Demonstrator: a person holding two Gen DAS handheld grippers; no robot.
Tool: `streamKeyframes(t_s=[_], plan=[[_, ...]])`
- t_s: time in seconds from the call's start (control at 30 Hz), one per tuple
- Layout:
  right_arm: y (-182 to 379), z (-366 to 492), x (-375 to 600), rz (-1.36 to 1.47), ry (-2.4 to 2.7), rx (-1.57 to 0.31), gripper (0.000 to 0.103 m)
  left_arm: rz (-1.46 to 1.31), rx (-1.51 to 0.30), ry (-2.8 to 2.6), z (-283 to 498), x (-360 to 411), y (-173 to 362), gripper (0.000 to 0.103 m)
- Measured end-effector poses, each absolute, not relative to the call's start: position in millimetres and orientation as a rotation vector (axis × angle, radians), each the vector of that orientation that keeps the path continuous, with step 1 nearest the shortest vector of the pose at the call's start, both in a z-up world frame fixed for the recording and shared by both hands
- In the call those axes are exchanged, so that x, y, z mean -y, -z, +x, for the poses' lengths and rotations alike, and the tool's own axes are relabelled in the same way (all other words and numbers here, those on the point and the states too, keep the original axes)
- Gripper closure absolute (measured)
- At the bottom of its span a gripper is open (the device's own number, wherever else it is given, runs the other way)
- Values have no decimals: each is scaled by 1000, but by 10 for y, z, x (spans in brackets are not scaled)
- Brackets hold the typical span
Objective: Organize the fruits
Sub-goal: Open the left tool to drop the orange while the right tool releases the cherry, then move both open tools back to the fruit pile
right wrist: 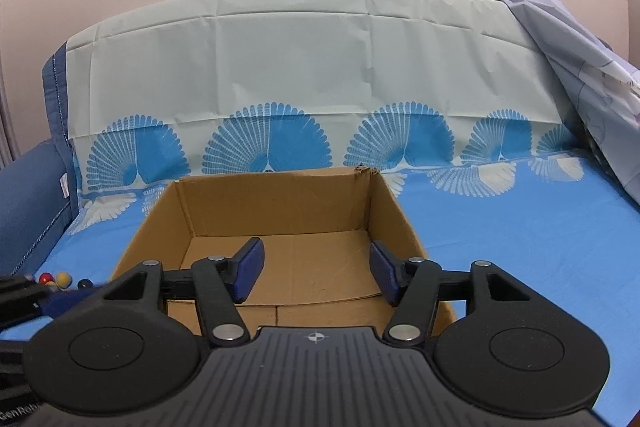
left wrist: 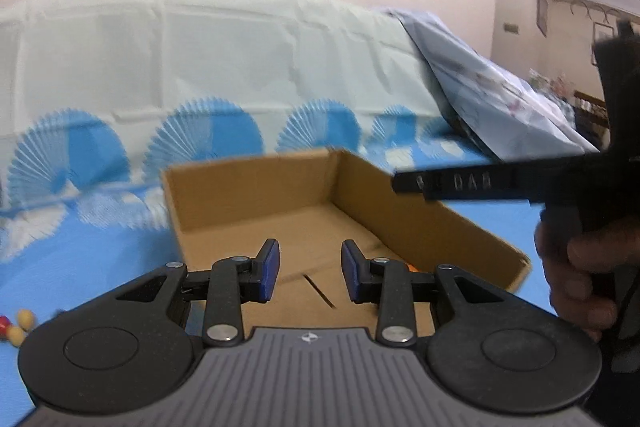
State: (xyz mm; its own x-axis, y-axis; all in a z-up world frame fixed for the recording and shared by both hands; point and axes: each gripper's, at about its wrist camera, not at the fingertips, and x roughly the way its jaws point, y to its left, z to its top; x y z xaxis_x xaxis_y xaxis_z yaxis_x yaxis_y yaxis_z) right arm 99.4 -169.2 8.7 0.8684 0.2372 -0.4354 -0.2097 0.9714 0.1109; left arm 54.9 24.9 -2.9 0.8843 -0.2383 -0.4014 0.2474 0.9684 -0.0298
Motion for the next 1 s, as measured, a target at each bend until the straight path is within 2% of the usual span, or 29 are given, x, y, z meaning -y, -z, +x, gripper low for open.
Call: streamKeyframes(t_s=[0.1,0.17,0.27,0.3,0.33,0.4,0.47,0.6,0.73,1.0], plan=[[-104,940,1588,77,-236,-452,43,4,-380,176,476,-415,-54,68],[-137,869,1519,83,-233,-419,43,-12,-358,114,414,-567,-142,81],[-199,712,1397,81,-237,-350,43,-27,-298,26,299,-792,-326,87],[-216,666,1360,83,-247,-331,47,-16,-287,16,276,-853,-386,91],[-228,629,1321,87,-265,-318,49,11,-278,5,263,-908,-445,91],[-236,578,1232,91,-299,-307,62,89,-278,0,260,-1041,-546,91],[-230,549,1112,98,-328,-308,66,121,-291,-31,280,-1199,-587,91],[-179,489,782,86,-405,-333,66,47,-403,-136,315,-1537,-395,91],[-115,428,415,41,-501,-341,66,-25,-387,-209,309,-1802,-416,90],[142,495,-286,33,-640,-449,66,-384,-555,-364,582,-2685,-169,90]])
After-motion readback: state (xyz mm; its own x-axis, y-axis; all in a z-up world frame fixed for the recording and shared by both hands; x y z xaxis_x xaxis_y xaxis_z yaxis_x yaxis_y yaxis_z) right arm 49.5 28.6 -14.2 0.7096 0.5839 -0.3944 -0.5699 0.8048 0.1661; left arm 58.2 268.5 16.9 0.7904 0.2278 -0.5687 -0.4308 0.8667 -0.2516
